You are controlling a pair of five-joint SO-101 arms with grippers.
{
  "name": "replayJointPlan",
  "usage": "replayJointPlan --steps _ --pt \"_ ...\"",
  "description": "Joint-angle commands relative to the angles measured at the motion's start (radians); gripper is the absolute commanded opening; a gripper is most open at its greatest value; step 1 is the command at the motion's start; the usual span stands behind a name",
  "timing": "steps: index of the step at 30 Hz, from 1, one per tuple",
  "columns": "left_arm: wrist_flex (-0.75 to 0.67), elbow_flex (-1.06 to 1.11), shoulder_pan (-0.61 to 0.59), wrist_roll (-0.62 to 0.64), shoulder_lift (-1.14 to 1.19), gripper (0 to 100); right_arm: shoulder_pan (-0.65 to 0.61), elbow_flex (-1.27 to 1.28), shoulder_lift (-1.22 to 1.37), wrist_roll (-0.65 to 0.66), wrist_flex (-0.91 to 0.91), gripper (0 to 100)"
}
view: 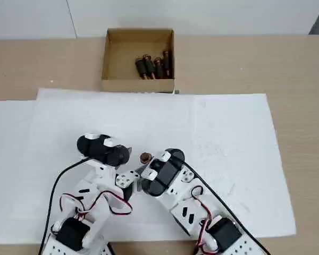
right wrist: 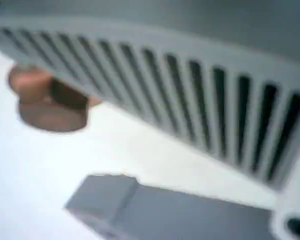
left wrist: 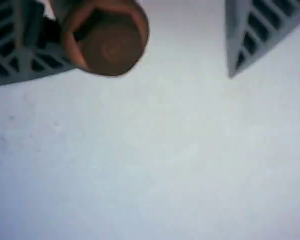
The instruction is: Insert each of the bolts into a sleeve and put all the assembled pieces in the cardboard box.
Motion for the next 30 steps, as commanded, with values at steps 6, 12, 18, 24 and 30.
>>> replayJointPlan --steps 6,12,18,24,30 --pt "-0.008 -0.058 -0.051 0.02 -0.009 8 0.117 -0.021 -0.012 0.002 -0.035 0.3" --pt "-0.048 -0.081 -0.118 0.04 -0.009 0 0.165 -0.009 -0.012 -0.003 -0.025 0.2" --pt "-0.084 -0.076 -0.227 0.006 -0.008 0 0.179 -0.005 -0.012 -0.075 -0.028 0.2" --pt "-0.081 -0.033 -0.376 -0.032 -0.008 0 0.203 -0.041 -0.002 -0.172 -0.024 0.2" --pt "-0.078 0.015 -0.434 -0.055 -0.008 0 0.275 -0.16 -0.001 -0.295 0.076 0.2"
